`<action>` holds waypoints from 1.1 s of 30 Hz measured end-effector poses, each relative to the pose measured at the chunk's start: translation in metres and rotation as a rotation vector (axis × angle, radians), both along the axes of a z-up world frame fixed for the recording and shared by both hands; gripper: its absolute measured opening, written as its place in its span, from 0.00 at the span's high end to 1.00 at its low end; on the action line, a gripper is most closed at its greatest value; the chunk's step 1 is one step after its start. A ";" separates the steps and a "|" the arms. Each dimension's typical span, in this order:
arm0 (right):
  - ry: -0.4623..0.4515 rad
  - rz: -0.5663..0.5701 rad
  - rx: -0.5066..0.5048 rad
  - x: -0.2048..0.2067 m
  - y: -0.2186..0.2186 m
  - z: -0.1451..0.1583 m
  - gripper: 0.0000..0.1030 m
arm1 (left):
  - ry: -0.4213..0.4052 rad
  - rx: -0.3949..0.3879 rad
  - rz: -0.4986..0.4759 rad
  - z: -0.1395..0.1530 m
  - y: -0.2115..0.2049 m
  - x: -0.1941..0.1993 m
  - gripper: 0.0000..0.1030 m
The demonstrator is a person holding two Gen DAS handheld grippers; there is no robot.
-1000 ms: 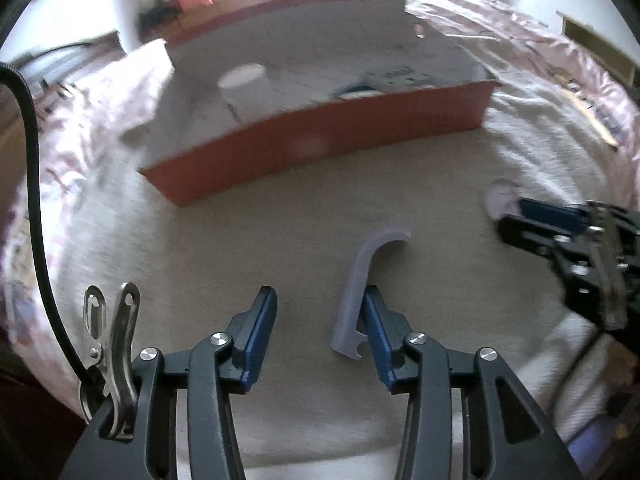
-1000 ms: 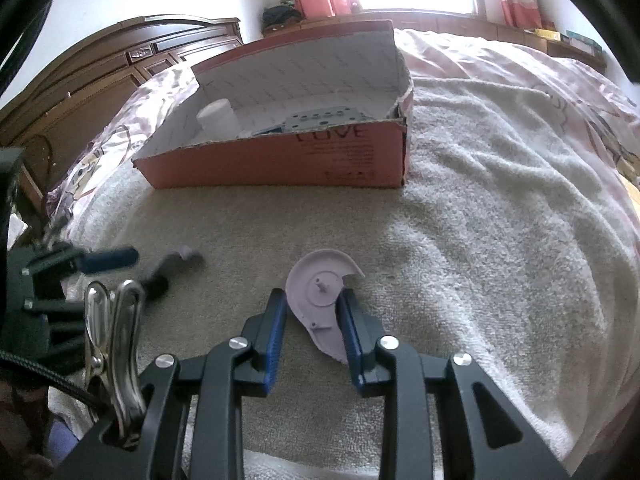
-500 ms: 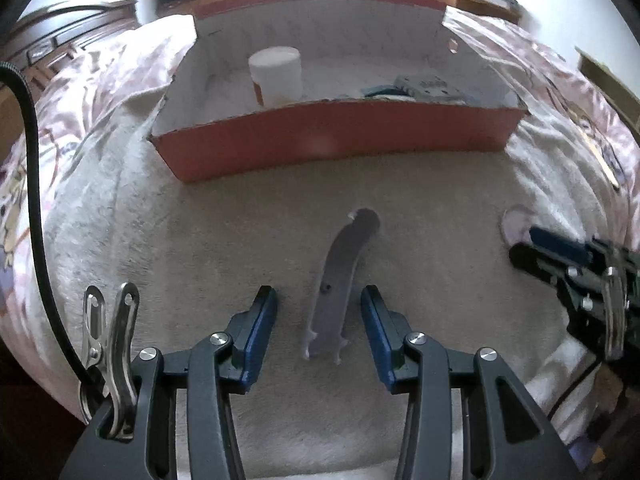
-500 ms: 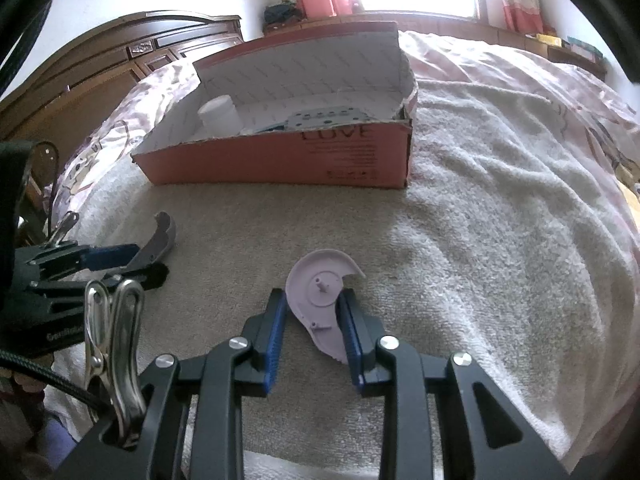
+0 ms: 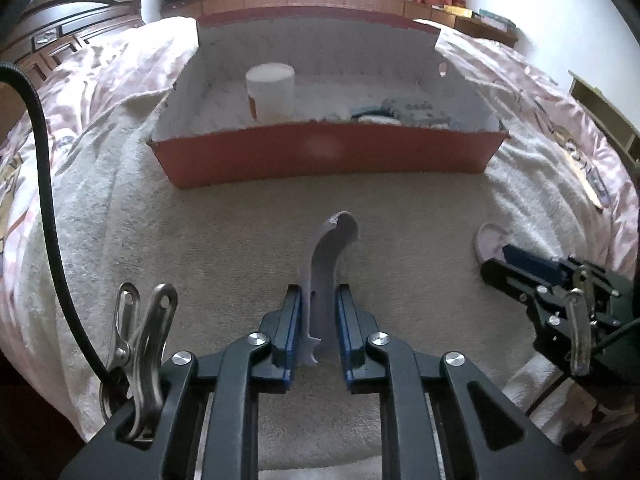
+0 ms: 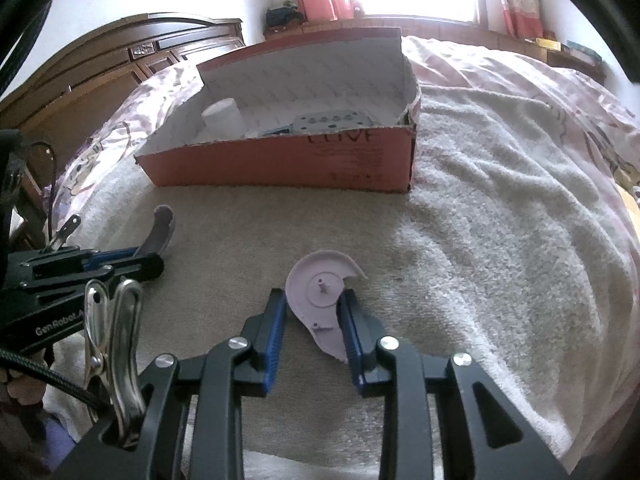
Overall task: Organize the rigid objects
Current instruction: 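Grasp the lavender hook piece with the left gripper while right holds the pink disc, then lift and carry the lavender hook and pink disc over the box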
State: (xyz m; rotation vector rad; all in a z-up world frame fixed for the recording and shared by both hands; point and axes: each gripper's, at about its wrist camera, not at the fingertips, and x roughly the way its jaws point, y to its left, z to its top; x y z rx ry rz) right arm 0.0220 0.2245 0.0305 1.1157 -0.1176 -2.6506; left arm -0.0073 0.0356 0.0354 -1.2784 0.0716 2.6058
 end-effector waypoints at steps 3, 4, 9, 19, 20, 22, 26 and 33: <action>0.009 0.016 -0.014 0.002 -0.003 0.004 0.72 | 0.014 0.011 0.005 0.006 -0.003 0.001 0.83; 0.015 0.021 -0.011 0.003 -0.005 0.006 0.72 | 0.017 0.015 0.009 0.008 -0.004 0.001 0.83; 0.032 0.036 -0.011 0.006 -0.010 0.014 0.72 | 0.032 0.028 0.026 0.014 -0.009 0.001 0.83; 0.060 0.048 -0.009 0.000 -0.014 0.032 0.72 | 0.088 0.045 0.061 0.037 -0.015 -0.012 0.83; 0.063 0.048 -0.007 -0.001 -0.015 0.034 0.72 | 0.093 0.048 0.064 0.039 -0.016 -0.014 0.83; 0.073 0.049 -0.003 -0.005 -0.016 0.039 0.72 | 0.104 0.055 0.070 0.044 -0.017 -0.019 0.83; 0.092 0.050 0.000 -0.014 -0.018 0.050 0.72 | 0.120 0.060 0.079 0.051 -0.018 -0.029 0.83; 0.132 0.050 0.013 -0.034 -0.022 0.070 0.72 | 0.144 0.073 0.092 0.062 -0.018 -0.049 0.83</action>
